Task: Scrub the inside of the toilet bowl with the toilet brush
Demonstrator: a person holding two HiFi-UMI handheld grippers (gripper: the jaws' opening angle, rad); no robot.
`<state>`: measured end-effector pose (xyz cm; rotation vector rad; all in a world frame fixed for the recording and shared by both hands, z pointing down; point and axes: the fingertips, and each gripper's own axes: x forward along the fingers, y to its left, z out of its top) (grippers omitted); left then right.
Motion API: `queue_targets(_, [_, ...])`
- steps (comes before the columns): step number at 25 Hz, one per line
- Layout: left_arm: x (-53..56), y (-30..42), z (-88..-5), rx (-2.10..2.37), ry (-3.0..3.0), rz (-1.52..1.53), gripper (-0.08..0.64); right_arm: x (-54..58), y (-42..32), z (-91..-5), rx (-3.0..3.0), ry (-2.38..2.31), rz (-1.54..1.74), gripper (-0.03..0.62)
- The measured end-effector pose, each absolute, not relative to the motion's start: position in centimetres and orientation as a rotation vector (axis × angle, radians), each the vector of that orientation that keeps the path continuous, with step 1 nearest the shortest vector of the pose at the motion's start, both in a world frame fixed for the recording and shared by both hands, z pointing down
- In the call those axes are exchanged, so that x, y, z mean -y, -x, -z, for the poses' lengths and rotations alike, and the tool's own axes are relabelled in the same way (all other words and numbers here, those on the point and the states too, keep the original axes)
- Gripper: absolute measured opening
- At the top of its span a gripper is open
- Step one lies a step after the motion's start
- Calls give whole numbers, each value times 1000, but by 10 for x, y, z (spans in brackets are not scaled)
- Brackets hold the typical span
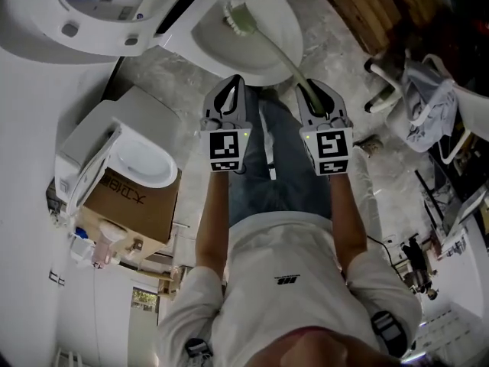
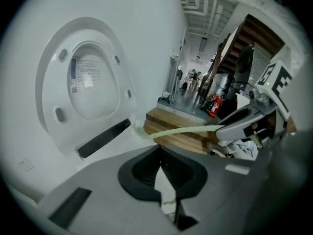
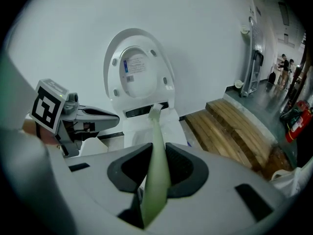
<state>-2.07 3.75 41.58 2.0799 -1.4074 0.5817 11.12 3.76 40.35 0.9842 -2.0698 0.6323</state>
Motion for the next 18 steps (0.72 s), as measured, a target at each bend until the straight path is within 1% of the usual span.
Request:
queue_targets(9, [-52,25,-474,1366,-2048,-622,9,-53,-105,-472,1991,-910,-694,75])
queue_targets(18, [-62,24,-513,1330,-2006,-622,9,-62,-99,-525,1916,-855,-740,75])
